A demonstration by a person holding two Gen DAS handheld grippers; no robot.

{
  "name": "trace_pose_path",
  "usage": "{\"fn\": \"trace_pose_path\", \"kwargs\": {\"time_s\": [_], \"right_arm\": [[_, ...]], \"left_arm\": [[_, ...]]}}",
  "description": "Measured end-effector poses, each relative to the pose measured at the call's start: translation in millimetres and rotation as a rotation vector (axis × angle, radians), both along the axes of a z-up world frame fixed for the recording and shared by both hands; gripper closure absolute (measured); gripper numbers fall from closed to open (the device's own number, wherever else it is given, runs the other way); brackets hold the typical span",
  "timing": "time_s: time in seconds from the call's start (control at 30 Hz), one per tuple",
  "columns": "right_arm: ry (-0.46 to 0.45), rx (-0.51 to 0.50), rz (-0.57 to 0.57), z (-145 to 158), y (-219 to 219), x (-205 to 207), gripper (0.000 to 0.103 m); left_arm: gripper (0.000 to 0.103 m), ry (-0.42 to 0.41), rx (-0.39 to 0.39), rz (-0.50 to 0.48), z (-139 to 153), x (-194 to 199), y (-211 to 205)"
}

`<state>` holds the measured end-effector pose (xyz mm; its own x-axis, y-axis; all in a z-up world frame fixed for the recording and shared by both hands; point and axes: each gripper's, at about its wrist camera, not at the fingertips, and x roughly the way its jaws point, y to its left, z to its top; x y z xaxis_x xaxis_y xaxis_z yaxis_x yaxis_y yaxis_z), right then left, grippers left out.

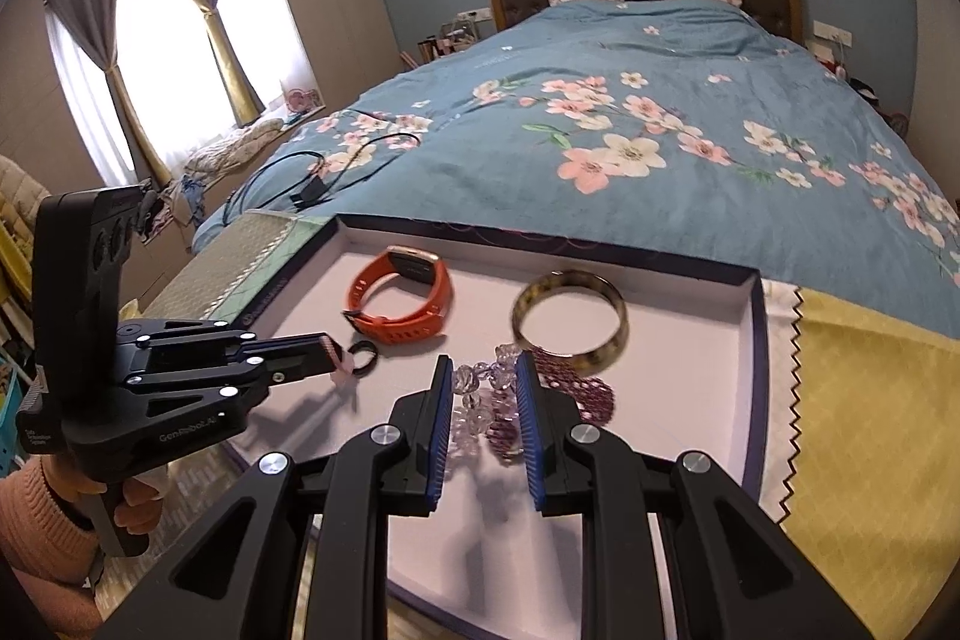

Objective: Organize jewelry
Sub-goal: 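Open the left tool over the box while the right tool releases the bracelet inside, then move the left tool to the yellow beaded ring while the right tool grasps the gold charm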

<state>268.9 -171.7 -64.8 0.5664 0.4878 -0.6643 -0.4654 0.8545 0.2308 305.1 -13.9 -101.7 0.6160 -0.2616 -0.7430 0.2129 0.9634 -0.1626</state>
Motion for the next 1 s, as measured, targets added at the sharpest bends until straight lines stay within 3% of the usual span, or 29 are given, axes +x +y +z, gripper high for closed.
{"fn": "trace_pose_path", "kwargs": {"time_s": [0.33, 0.43, 0.83, 1.0], "right_arm": [[0.052, -0.009, -0.047, -13, -9, 8, 0.081], [0.059, -0.006, -0.060, -13, -13, 9, 0.081], [0.001, 0.016, -0.064, 8, -20, -13, 0.058], [-0.037, 0.034, -0.034, 21, -21, -34, 0.054]], "left_arm": [[0.094, 0.008, 0.004, 0.008, -4, 2, 2], [0.082, 0.000, 0.008, 0.013, -3, 0, 3], [0.063, -0.102, 0.010, 0.051, 31, -31, 22], [0.061, -0.156, -0.009, 0.054, 49, -57, 37]]}}
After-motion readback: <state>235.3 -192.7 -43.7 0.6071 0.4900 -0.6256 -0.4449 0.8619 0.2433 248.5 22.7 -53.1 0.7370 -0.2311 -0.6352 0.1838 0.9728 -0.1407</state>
